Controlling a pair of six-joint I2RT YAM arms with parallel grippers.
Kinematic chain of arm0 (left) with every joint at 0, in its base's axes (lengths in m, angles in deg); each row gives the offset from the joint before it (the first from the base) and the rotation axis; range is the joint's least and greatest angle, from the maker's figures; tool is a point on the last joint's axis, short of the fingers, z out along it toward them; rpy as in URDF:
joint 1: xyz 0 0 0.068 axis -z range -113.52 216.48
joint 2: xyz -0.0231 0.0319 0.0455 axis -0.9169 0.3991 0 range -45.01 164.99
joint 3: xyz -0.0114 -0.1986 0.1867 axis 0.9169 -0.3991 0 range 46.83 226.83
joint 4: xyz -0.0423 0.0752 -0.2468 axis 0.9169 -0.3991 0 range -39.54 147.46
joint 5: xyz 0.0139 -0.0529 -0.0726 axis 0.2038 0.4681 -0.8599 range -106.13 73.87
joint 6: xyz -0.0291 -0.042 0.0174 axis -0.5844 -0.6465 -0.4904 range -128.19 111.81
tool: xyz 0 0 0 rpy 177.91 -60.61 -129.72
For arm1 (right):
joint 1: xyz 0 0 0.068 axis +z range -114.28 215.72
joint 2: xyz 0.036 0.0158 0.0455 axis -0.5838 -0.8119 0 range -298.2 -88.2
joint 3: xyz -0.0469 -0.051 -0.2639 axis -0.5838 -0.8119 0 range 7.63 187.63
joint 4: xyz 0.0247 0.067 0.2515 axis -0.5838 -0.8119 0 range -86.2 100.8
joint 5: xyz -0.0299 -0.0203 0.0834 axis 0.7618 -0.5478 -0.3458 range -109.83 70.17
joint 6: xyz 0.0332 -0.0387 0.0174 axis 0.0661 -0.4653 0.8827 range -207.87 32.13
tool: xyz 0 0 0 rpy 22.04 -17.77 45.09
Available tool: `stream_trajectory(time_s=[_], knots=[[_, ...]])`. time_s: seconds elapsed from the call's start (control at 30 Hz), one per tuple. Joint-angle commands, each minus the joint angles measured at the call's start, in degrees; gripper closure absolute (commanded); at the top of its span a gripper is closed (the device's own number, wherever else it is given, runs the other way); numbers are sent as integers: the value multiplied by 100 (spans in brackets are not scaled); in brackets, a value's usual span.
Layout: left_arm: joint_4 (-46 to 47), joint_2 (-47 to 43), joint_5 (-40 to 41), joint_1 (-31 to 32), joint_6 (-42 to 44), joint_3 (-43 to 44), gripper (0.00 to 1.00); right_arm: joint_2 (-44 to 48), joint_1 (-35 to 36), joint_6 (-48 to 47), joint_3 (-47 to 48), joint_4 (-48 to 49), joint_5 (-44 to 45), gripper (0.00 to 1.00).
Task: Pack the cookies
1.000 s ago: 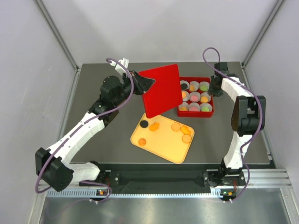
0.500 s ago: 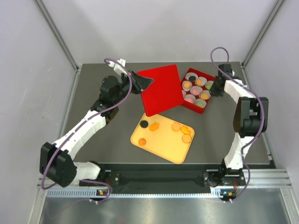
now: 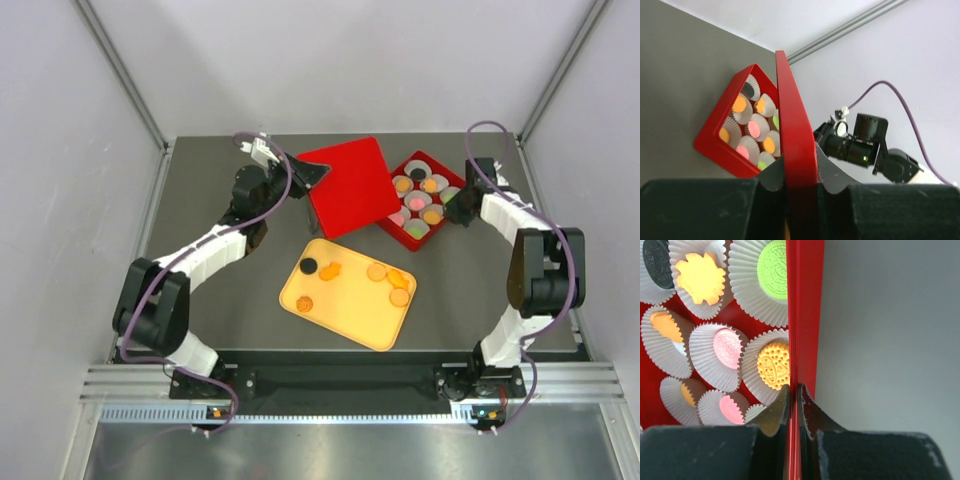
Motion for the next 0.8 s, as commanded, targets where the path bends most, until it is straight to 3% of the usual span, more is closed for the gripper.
stream_trajectory(time_s=[0.0, 0.3, 0.33, 0.37, 0.43, 0.57, 0.67, 0.77], knots=[[1385, 272, -88, -54, -490, 83, 100, 473, 372, 1137, -191, 96, -44, 100], [2070, 1020, -177, -107, -983, 286, 100, 737, 1373, 2956, -551, -44, 352, 99], [2106, 1073, -176, -116, -1009, 294, 100, 841, 1470, 3133, -587, -79, 439, 94], [2150, 1117, -185, -125, -1035, 295, 100, 895, 1550, 3274, -665, -97, 597, 82], [2317, 1223, -203, -134, -1115, 303, 100, 1026, 1708, 3547, -727, -62, 660, 79], [2449, 1319, -141, -142, -1141, 321, 100, 1220, 1726, 3583, -798, -44, 633, 61], [2484, 1407, -97, -142, -1194, 347, 100, 1483, 1700, 3496, -885, -62, 668, 52], [2633, 1513, -45, -160, -1290, 339, 100, 1826, 1603, 3355, -1000, -114, 730, 51]])
